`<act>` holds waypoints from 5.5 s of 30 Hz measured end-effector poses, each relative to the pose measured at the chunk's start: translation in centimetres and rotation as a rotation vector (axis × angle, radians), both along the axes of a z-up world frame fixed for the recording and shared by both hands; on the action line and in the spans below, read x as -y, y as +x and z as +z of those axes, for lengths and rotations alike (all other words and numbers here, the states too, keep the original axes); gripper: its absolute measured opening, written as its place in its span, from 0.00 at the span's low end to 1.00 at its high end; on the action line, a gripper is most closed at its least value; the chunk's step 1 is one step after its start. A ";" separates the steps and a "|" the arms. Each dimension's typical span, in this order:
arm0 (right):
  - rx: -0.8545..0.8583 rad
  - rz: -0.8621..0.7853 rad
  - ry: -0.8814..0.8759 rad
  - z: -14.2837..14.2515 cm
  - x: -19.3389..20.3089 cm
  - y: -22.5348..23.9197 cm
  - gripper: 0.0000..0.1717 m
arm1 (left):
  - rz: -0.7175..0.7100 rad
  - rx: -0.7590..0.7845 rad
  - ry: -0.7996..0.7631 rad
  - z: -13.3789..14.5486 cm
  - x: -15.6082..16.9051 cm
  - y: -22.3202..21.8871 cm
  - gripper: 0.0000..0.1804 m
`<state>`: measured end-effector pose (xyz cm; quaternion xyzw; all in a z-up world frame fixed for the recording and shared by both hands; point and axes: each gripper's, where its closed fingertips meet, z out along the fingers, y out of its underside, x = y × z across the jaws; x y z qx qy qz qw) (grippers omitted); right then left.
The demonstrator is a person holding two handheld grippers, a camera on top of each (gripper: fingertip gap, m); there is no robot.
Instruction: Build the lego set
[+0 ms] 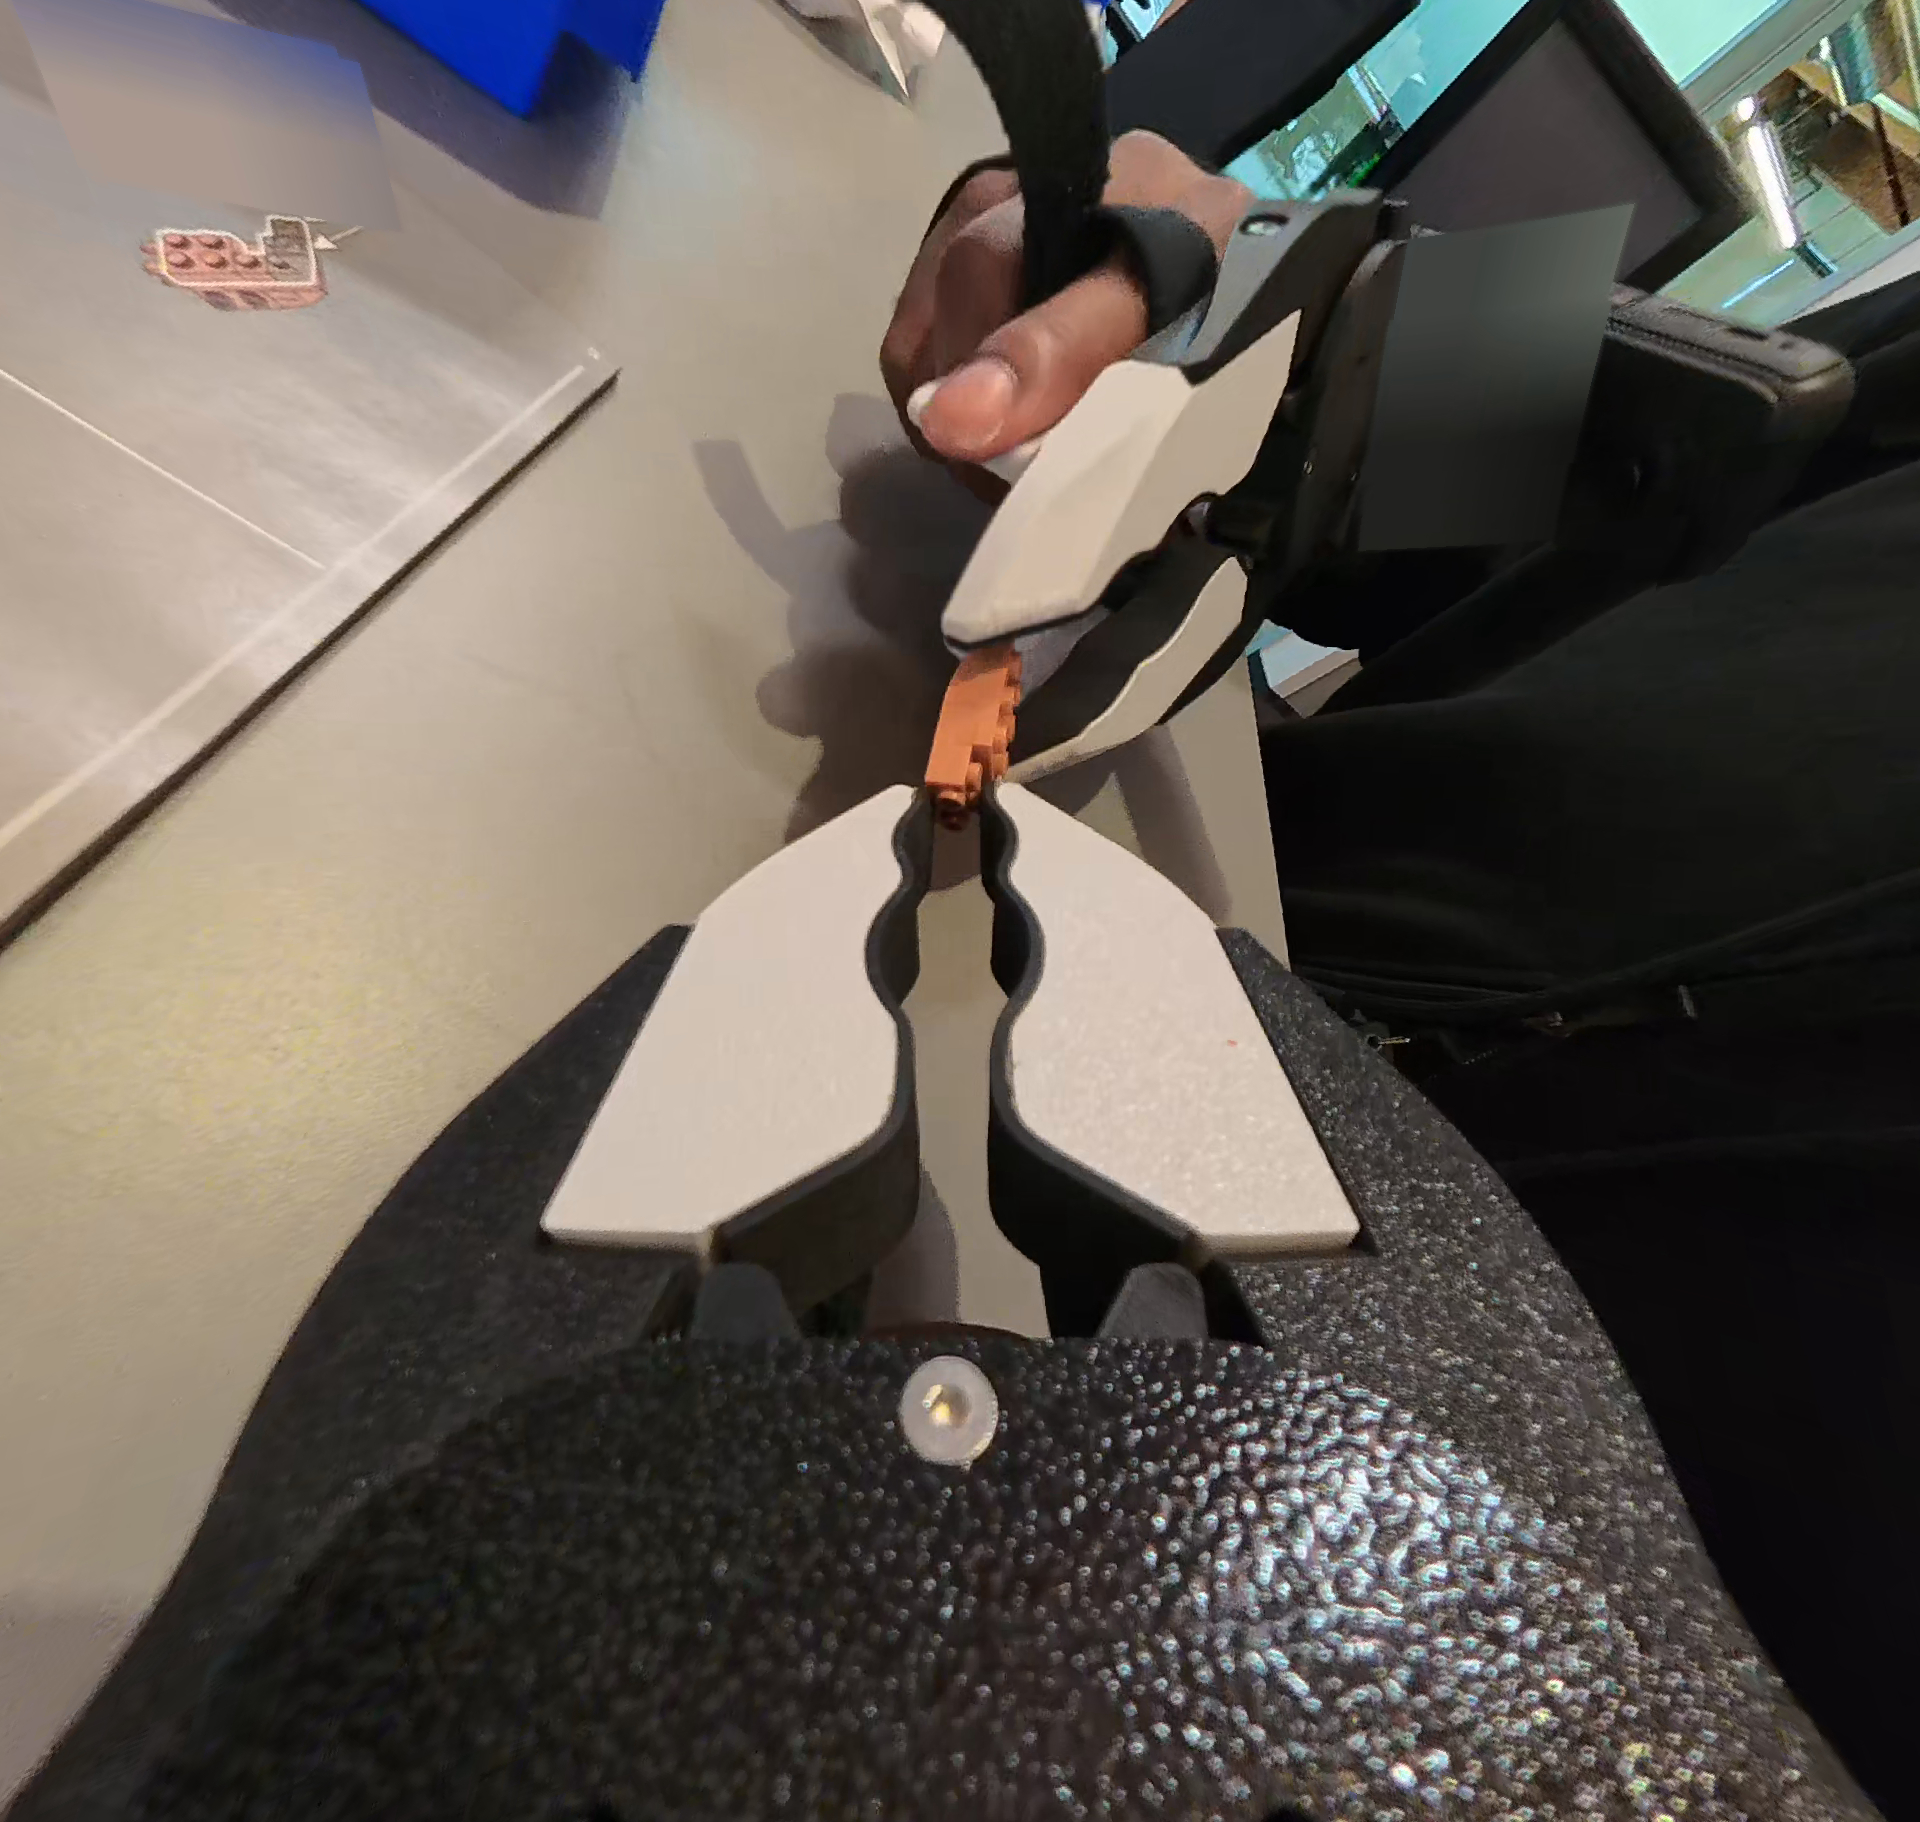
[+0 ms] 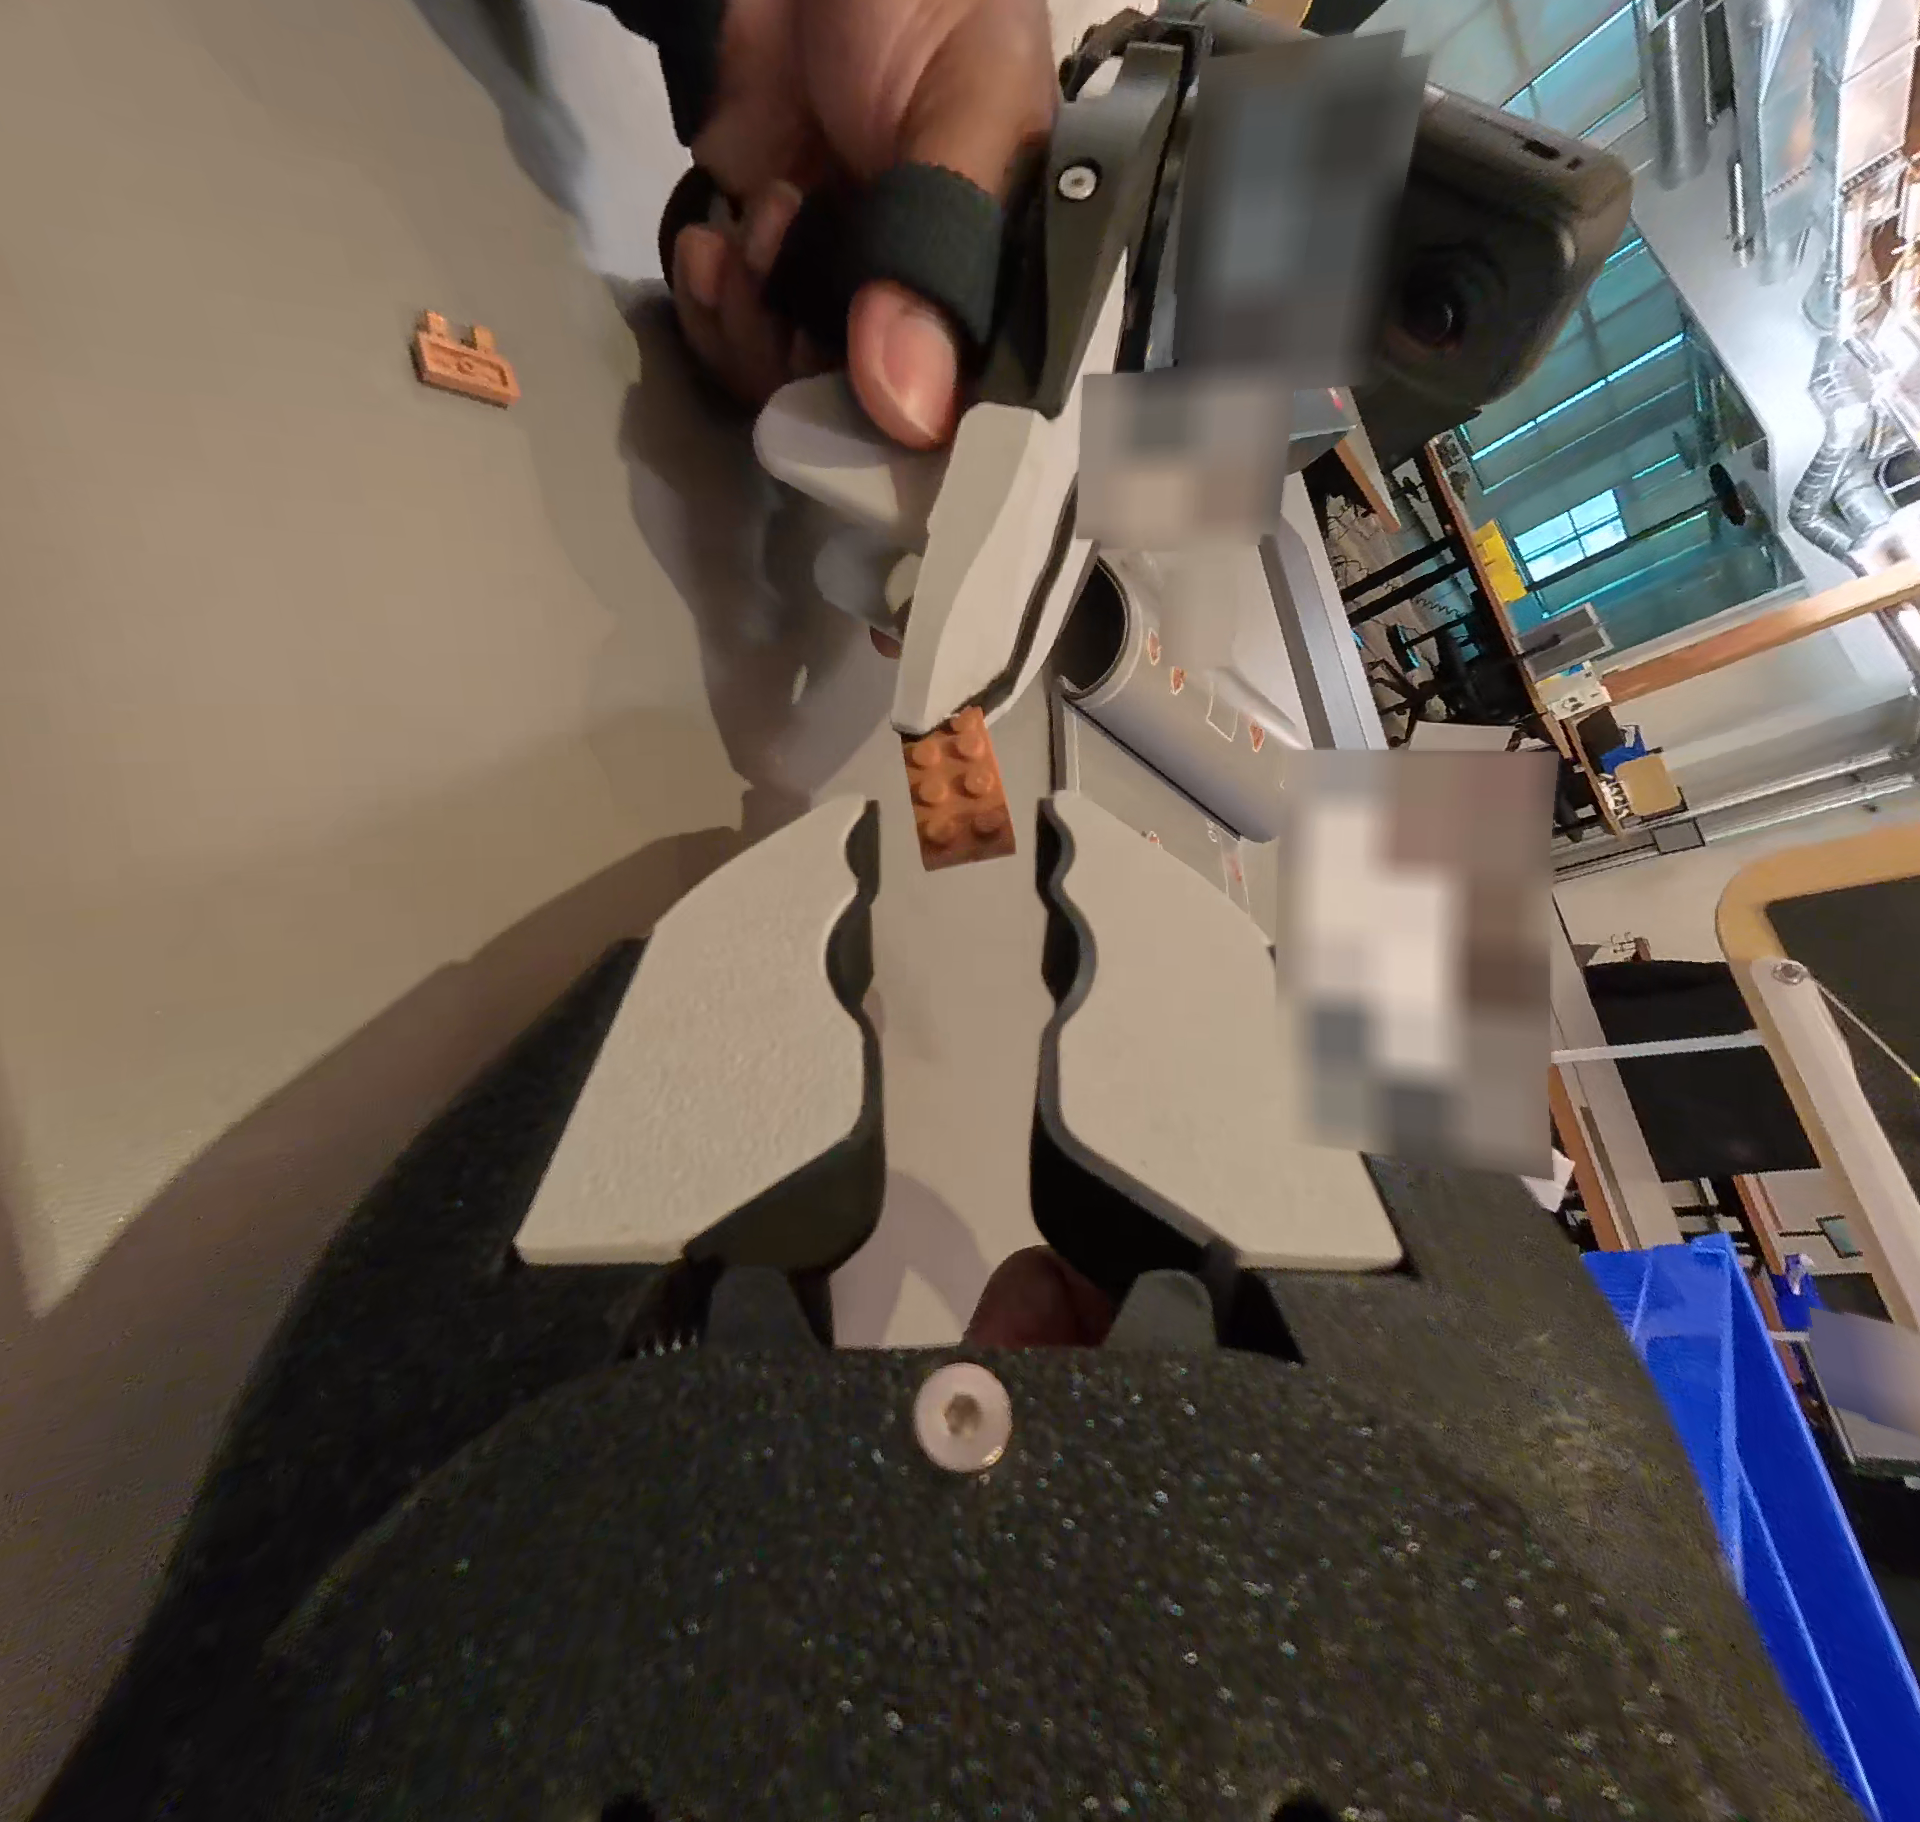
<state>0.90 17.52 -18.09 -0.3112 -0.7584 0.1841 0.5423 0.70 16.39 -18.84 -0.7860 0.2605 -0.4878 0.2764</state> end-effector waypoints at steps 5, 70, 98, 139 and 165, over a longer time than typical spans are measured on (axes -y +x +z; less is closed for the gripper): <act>0.041 -0.021 -0.051 -0.5 -0.1 0.1 0.10 | -0.013 -0.020 0.021 -0.1 0.1 0.1 0.05; 0.005 0.099 -0.244 0.6 2.2 1.6 0.03 | -0.095 0.059 0.069 1.1 0.7 2.8 0.09; 0.425 0.179 -1.590 2.0 3.6 3.7 0.03 | -0.342 -0.308 1.376 2.9 2.5 3.7 0.11; 0.466 -0.243 -0.738 -4.6 -0.3 3.7 0.24 | -0.275 -0.461 0.919 -1.3 -0.4 0.7 0.06; 0.215 -0.079 -0.663 -1.2 -0.7 -0.1 0.09 | -0.153 -0.193 0.692 2.7 -1.1 -0.3 0.06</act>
